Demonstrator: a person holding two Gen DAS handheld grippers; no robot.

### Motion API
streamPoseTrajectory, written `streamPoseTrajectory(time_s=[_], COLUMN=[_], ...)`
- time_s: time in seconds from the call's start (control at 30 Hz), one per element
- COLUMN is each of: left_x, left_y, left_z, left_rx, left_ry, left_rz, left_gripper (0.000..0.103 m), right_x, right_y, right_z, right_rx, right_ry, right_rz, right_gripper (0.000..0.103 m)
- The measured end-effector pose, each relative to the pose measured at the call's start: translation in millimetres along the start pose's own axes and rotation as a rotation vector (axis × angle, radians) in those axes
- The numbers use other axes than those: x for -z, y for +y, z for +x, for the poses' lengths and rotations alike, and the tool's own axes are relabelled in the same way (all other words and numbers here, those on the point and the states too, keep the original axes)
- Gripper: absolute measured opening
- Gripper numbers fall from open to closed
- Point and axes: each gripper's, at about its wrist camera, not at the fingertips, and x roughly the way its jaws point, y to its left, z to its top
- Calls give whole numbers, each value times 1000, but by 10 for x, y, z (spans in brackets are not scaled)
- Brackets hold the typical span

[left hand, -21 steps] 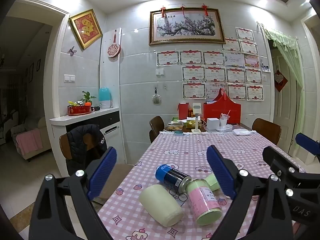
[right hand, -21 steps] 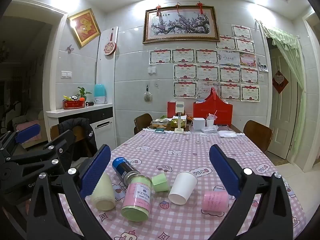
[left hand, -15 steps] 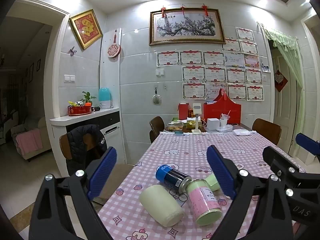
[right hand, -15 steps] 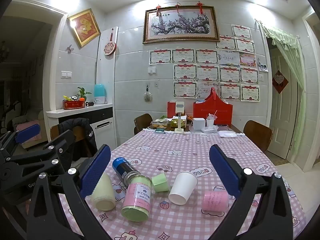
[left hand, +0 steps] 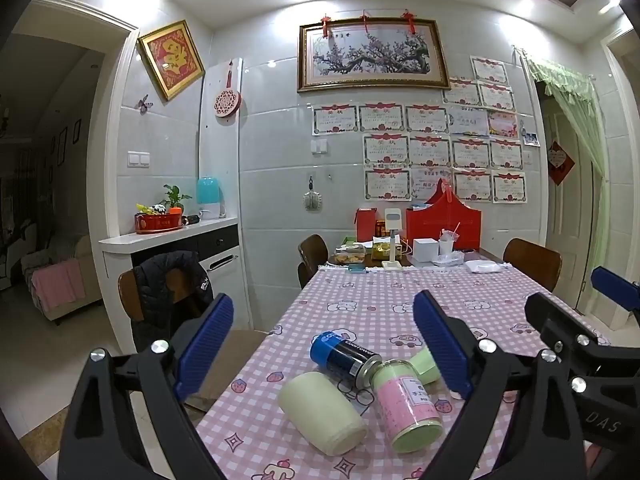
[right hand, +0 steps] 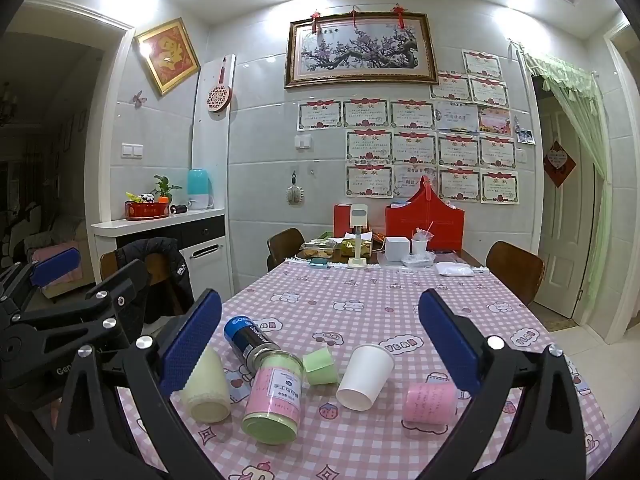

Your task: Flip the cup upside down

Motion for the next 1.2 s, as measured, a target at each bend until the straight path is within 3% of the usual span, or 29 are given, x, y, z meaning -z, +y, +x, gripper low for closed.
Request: streamPoseTrajectory(time_s=[1.2], left_x=[-111], left_y=[-113], left_z=[-79], left_rx=[6], left_ry=[-4], left_rz=[4], left_gripper=[90], right_x=[3], right_y=[-58], right_z=[-42], right_rx=[7], right_ry=[-1], right_rz=[7], right_gripper=[95])
